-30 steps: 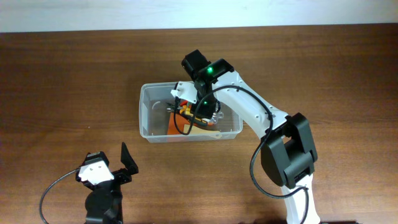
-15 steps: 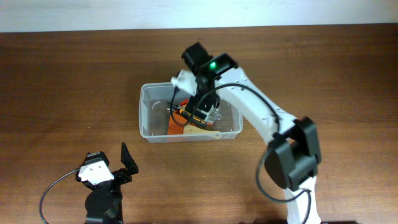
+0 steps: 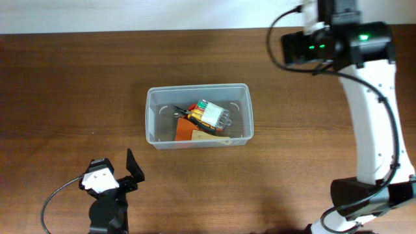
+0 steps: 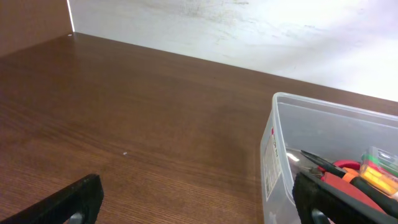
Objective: Pack container
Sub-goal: 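Open the right gripper and lift away from the marker box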
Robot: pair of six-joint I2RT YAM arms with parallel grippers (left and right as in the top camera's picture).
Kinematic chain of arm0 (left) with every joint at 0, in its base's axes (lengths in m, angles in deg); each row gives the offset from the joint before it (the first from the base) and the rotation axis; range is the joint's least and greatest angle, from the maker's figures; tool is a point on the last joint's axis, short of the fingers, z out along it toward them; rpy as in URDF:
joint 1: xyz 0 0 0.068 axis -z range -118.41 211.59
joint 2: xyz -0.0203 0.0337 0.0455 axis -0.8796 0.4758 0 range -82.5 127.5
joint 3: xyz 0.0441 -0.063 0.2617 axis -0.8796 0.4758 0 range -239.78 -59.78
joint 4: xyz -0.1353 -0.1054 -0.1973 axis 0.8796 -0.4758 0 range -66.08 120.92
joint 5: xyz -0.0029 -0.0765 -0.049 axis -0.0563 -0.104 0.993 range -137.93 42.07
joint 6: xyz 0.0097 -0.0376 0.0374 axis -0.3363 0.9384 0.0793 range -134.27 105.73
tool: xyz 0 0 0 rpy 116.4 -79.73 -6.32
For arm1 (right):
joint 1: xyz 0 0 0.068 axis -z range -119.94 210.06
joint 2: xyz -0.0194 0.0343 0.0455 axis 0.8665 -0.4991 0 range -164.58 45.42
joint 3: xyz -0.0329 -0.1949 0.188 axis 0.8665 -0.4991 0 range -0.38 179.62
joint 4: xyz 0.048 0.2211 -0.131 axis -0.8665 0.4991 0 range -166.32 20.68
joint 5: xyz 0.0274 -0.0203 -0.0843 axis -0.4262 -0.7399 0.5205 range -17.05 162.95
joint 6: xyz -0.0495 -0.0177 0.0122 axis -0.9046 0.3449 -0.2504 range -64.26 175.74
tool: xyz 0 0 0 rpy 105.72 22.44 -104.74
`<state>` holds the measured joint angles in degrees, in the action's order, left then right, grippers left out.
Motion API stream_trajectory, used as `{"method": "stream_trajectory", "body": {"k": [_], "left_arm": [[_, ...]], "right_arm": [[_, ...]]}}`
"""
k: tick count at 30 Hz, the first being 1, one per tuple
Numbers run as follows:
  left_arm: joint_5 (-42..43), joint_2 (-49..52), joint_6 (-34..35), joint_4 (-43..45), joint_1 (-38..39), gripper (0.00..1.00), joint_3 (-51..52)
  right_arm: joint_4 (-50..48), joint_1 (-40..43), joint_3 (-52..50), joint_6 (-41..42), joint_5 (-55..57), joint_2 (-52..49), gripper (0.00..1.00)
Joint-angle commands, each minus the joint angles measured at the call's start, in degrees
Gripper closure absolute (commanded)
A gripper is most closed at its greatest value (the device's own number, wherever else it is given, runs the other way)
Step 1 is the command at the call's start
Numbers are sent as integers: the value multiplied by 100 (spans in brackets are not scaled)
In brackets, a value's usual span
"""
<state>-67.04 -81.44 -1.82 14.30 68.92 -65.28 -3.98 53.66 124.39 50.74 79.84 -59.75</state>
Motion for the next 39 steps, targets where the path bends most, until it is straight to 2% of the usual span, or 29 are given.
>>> {"method": "stream_trajectory", "body": {"k": [1,9,31,35,39], "left_arm": [[-20,-37,-50,-9,17,1,17],[-20,-37,-50,-9,17,1,17],[-20,-37,-50,-9,17,1,17],[-20,-37,-50,-9,17,1,17],[-20,-37,-50,-9,17,1,17]], "right_arm": [[133,278,13,251,70,-42,1],[208,671,11,251,68,-42,1],[205,754,0,251,70,-79,1],[205,647,0,251,70,264,1],[205,306,0,251,70,1029,1]]}}
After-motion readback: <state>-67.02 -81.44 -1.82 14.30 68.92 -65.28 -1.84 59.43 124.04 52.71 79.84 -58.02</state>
